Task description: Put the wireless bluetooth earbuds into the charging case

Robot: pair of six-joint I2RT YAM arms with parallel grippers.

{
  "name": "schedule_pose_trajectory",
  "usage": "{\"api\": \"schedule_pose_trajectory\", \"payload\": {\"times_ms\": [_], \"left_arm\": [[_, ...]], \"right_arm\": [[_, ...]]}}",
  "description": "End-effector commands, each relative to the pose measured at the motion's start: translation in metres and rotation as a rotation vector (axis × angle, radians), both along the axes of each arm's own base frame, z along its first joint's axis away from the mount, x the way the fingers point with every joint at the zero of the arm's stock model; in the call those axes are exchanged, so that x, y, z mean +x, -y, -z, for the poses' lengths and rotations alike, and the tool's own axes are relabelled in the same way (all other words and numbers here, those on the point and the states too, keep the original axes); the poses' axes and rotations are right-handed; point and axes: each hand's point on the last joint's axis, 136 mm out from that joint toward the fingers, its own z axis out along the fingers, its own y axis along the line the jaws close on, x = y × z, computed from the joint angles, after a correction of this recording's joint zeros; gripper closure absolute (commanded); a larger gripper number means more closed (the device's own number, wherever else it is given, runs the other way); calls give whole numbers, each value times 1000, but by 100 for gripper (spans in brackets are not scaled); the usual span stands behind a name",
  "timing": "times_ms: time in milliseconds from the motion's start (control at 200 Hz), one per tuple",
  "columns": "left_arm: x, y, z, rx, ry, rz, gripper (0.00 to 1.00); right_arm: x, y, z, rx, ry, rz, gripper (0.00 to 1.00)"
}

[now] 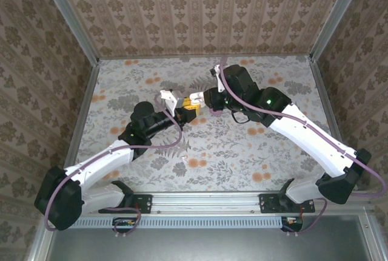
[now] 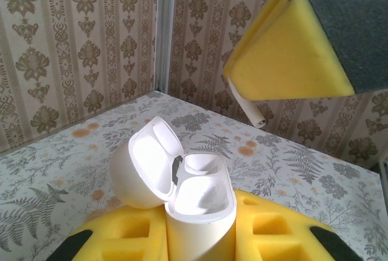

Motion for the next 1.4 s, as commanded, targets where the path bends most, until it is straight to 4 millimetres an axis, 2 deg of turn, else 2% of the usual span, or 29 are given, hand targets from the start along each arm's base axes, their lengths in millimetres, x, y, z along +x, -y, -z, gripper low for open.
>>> {"api": "schedule_pose_trajectory", "payload": {"times_ms": [0, 200, 490, 1220, 1250, 1395], "left_arm": [[-7, 5, -30, -63, 58, 44, 77], [-7, 5, -35, -74, 68, 44, 77], [-8, 4, -34, -75, 65, 40, 77], [-5, -1, -45, -123, 60, 6, 77], [-5, -2, -45, -124, 62, 2, 77], [-4, -3, -47, -127, 68, -3, 77]], "right_arm": [[10, -4, -13, -17, 70, 4, 73], [11, -11, -6, -35, 75, -12, 73], [12, -13, -9, -18, 98, -6, 74], [3, -16, 23, -79, 88, -58, 72], [-1, -12, 12, -58, 109, -61, 71], [-7, -14, 10, -33, 113, -94, 66]]}}
